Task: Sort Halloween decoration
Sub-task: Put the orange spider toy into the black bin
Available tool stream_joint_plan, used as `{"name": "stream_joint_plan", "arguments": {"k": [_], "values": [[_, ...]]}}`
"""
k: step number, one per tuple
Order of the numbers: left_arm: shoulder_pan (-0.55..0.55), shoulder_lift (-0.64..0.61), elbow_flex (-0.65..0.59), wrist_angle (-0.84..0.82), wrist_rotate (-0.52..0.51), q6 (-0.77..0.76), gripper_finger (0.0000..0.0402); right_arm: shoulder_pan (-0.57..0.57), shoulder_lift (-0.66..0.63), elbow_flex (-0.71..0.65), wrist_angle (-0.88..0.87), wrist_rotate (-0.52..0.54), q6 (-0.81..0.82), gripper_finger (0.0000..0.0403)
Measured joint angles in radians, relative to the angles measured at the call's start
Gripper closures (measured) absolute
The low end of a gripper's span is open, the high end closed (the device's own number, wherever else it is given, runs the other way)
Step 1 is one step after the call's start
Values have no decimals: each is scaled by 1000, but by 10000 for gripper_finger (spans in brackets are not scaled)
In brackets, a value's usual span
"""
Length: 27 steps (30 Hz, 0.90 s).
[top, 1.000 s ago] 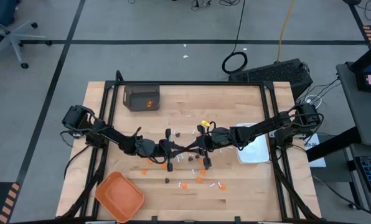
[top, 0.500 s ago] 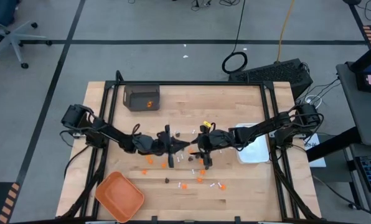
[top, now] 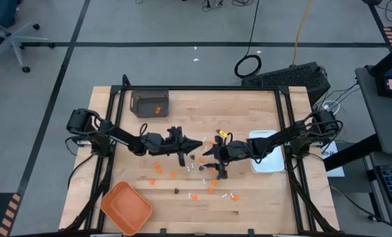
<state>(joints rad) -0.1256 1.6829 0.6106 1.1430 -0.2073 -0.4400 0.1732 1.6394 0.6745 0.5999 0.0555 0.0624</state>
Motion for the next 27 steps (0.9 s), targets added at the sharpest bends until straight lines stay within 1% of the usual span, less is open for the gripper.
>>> {"name": "stream_joint_plan", "arguments": {"k": [2,11,15,22,27], "values": [[8,0,0,6,22,-1,402,1,0,-11,15,0,-12,195],[10,0,0,0,39,4,402,29,0,-17,48,4,-46,195],[12,0,0,0,59,8,402,46,0,-17,52,54,-61,195],[12,0,0,0,66,13,402,48,0,-17,53,54,-67,195],[8,0,0,0,88,94,402,54,0,-17,44,54,-72,195]]}}
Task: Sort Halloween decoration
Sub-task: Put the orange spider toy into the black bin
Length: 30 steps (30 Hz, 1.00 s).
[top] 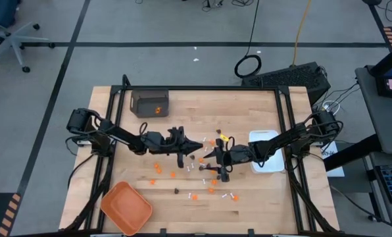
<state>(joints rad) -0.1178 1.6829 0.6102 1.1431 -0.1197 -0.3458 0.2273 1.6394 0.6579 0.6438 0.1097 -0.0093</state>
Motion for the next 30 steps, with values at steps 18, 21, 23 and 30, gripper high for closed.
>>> {"name": "stream_joint_plan", "arguments": {"k": [18,21,23,30], "values": [[-44,0,0,0,-26,558,402,-3,0,0,-5,0,-54,195],[-59,0,0,0,-50,646,402,-6,0,0,-5,2,-61,195],[-67,0,0,0,-55,680,402,-6,0,0,-5,2,-71,195],[-74,0,0,-29,-111,695,402,-6,0,0,-6,2,-90,195]]}}
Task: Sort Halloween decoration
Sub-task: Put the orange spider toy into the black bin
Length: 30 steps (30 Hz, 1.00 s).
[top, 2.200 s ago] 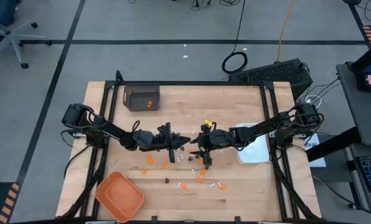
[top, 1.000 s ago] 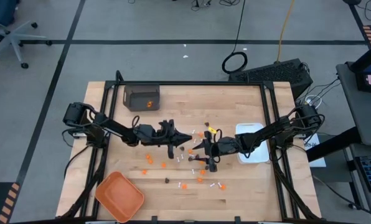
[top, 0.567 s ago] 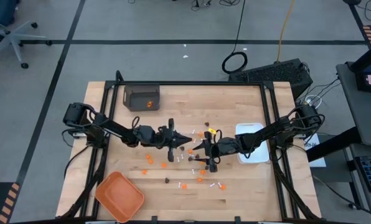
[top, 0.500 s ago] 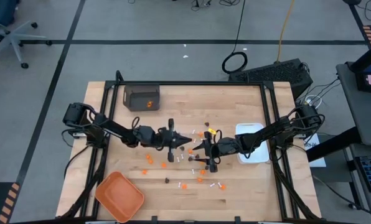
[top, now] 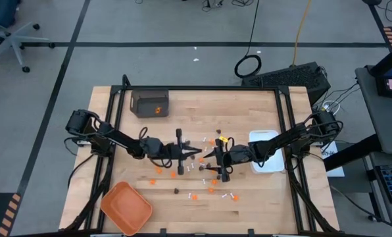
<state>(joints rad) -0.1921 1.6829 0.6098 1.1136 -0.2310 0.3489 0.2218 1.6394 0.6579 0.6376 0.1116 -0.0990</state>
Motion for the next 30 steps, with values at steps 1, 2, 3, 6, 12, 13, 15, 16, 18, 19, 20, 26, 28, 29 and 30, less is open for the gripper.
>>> {"name": "stream_joint_plan", "arguments": {"k": [1,2,3,6,12,13,15,16,18,19,20,26,28,29,30], "values": [[0,0,0,-7,-15,-5,402,0,0,0,-1,0,-1,195],[0,0,0,-10,-32,-24,402,0,0,0,-3,0,-4,195],[0,1,0,-10,-45,-53,402,0,0,0,-3,0,-6,195],[3,1,0,-8,-84,-156,402,0,0,0,-6,0,-17,195],[17,-71,0,-108,-118,-187,402,0,0,0,-15,0,-19,195],[22,-97,0,-149,-121,-187,402,0,1,0,-17,0,-18,195],[37,-156,0,-233,-124,-187,402,0,1,0,-22,0,-18,195],[45,-188,0,-275,-130,-196,402,0,1,0,-25,0,-18,195],[67,-258,0,-379,-148,-230,402,0,1,0,-32,0,-18,195],[82,-294,0,-432,-151,-251,402,0,1,0,-32,0,-18,195],[99,-331,0,-489,-152,-278,402,0,1,0,-32,0,-18,195],[259,-529,0,-892,-198,-524,401,-10,1,0,-32,0,-19,195],[316,-568,0,-993,-199,-540,402,-13,1,0,-38,0,-17,195],[345,-579,0,-1035,-199,-547,402,-14,1,0,-43,0,-13,195],[376,-588,0,-1072,-198,-550,402,-14,1,0,-45,0,-11,195]]}}
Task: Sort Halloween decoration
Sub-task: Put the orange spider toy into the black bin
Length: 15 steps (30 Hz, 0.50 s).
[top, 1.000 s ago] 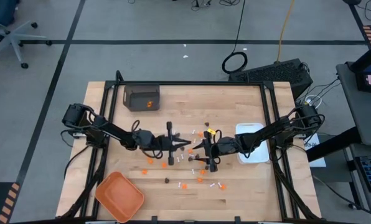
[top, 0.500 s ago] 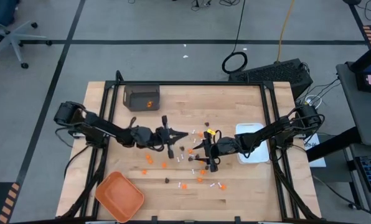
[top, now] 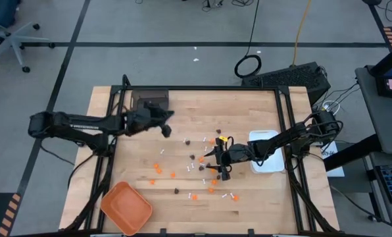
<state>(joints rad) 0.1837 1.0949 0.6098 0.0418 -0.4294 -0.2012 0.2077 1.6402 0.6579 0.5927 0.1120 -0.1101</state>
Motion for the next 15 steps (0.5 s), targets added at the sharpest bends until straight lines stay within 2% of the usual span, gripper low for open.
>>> {"name": "stream_joint_plan", "arguments": {"k": [4,6,10,15], "values": [[140,-5,0,-118,5,0,401,0,0,0,0,0,0,195],[215,-2,0,-158,51,-2,402,0,0,0,0,0,0,195],[362,8,0,-206,211,-3,402,-1,0,0,0,0,-1,195],[470,52,0,-217,247,31,402,-12,0,0,0,-1,6,195]]}}
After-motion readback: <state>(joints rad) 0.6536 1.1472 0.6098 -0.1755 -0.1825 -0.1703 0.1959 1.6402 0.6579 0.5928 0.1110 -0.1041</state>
